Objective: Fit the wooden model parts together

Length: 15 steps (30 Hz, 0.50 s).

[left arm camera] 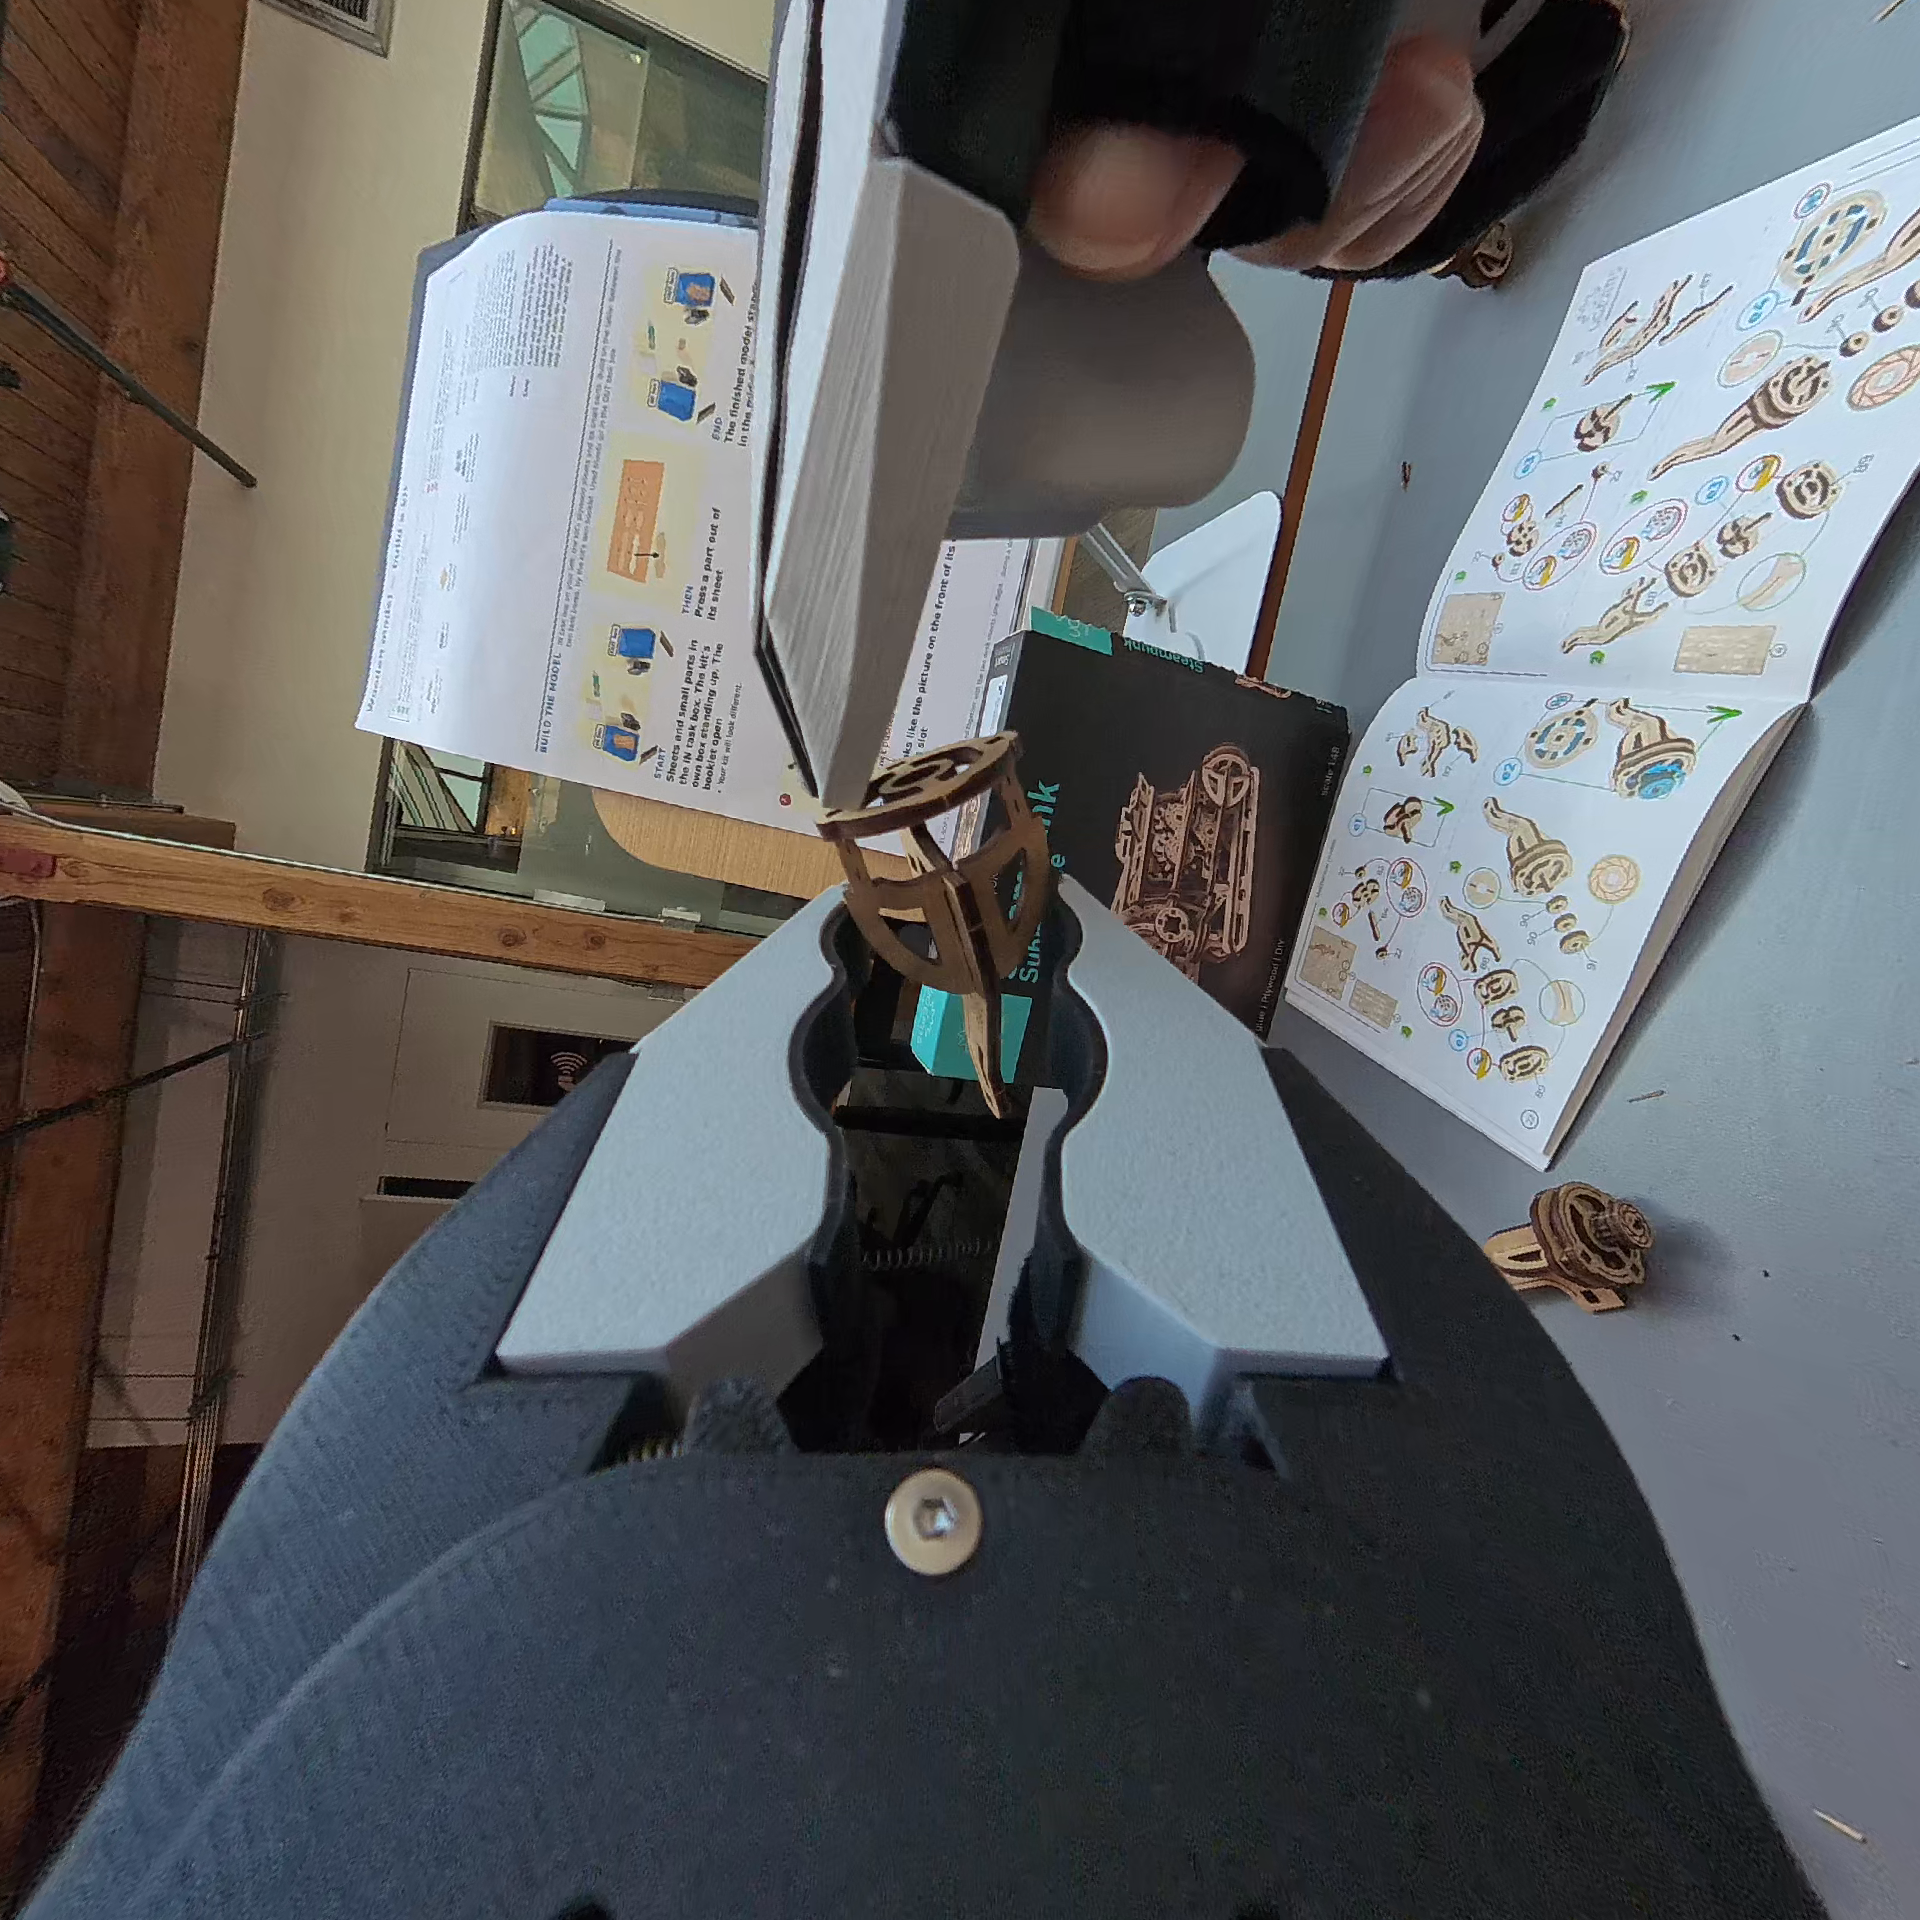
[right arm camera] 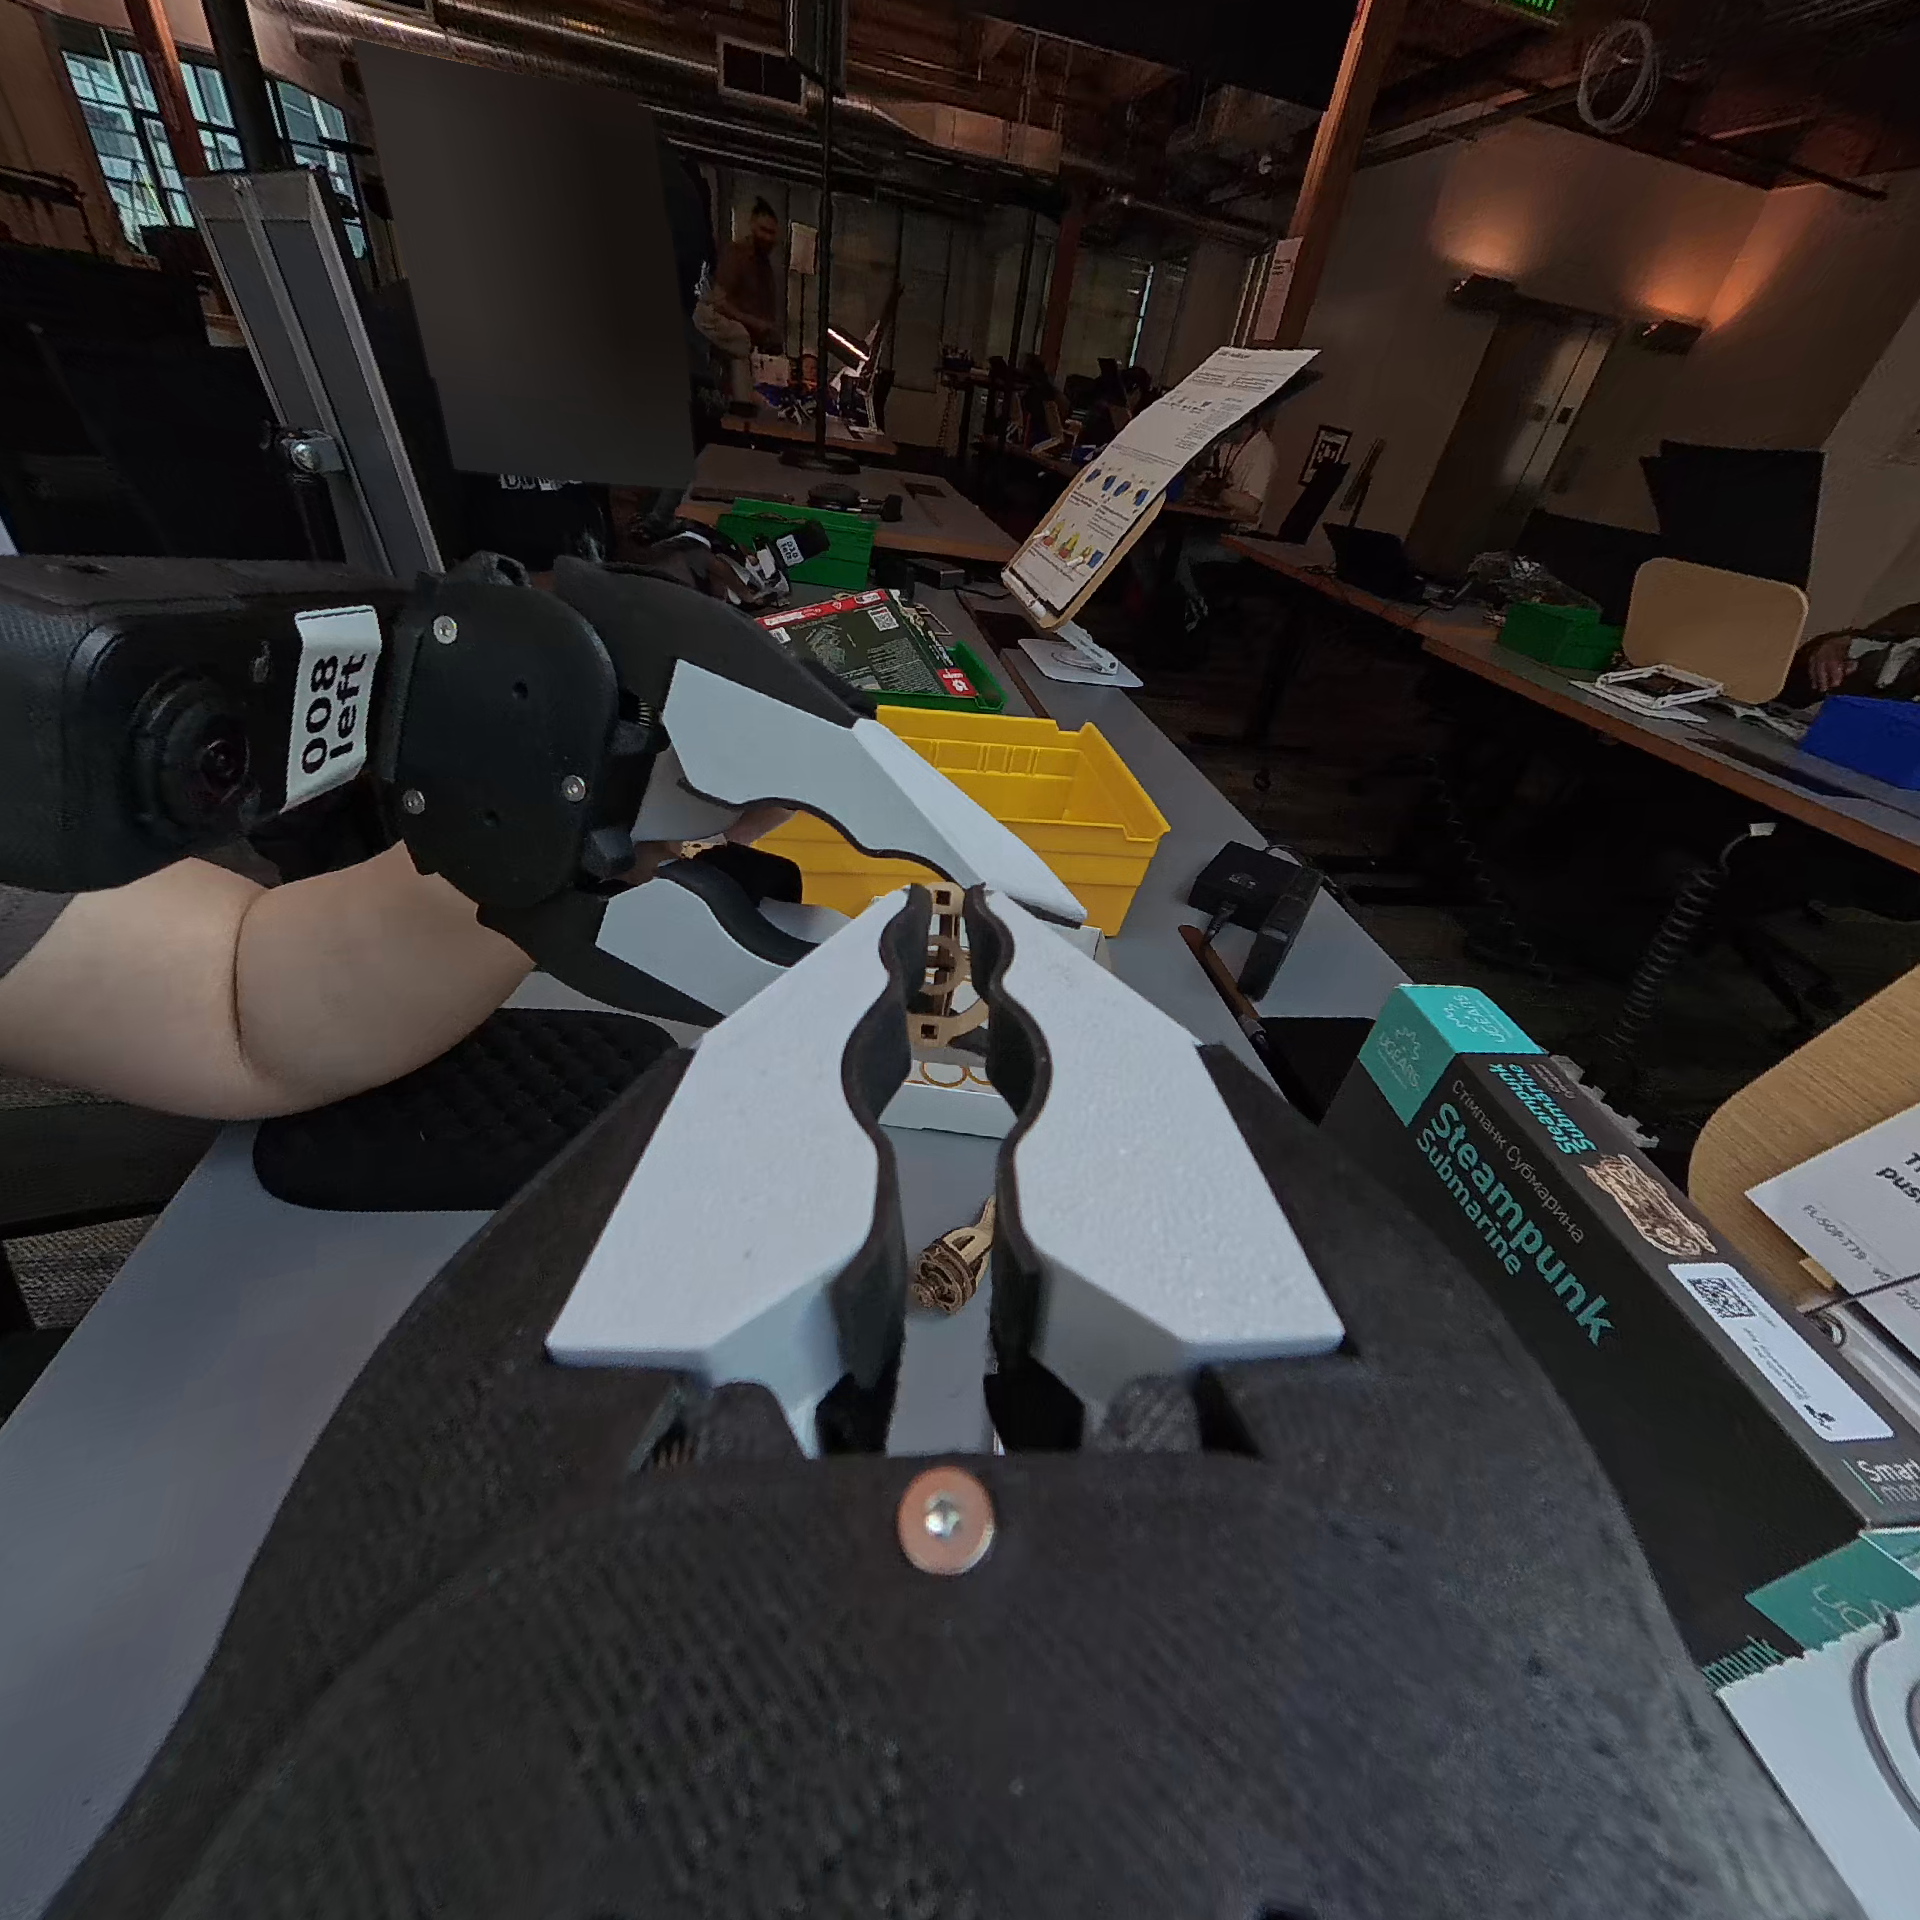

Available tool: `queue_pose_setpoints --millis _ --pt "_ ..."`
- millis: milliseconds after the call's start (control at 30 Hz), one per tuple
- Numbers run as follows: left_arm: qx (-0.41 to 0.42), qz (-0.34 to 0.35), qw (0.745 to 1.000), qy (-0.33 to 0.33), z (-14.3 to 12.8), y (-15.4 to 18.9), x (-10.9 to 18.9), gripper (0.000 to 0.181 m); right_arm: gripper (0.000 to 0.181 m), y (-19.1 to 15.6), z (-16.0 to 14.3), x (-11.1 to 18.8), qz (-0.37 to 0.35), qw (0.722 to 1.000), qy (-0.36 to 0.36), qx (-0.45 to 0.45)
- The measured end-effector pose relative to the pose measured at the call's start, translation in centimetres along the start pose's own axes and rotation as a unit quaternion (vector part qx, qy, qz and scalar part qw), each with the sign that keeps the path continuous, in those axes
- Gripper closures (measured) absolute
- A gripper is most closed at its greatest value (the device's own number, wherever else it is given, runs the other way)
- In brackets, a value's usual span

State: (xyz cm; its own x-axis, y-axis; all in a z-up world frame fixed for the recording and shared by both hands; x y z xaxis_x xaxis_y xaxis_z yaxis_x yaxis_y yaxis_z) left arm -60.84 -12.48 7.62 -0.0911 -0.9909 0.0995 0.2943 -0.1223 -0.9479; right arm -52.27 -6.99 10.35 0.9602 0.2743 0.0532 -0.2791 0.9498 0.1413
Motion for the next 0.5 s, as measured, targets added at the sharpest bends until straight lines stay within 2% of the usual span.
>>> queue_pose_setpoints --millis 500 --pt "0.015 -0.020 1.000 0.001 0.09 0.26 -0.13 0.150 0.176 0.03 -0.20 -0.01 0.005 1.000 -0.002 -0.004"
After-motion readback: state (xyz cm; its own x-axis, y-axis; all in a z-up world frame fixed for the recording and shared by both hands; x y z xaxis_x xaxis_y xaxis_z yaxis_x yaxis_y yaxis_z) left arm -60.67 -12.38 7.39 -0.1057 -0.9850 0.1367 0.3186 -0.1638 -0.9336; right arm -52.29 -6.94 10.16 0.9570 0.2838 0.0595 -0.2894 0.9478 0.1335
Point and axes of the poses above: each gripper's, where its closed fingertips meet, x back along the fingers, z out of its top, y = z × x across the jaws, the point moved 7 cm from there along x, back along the fingers, and after that the axes turned 4 degrees about z, right-handed, at the moved point
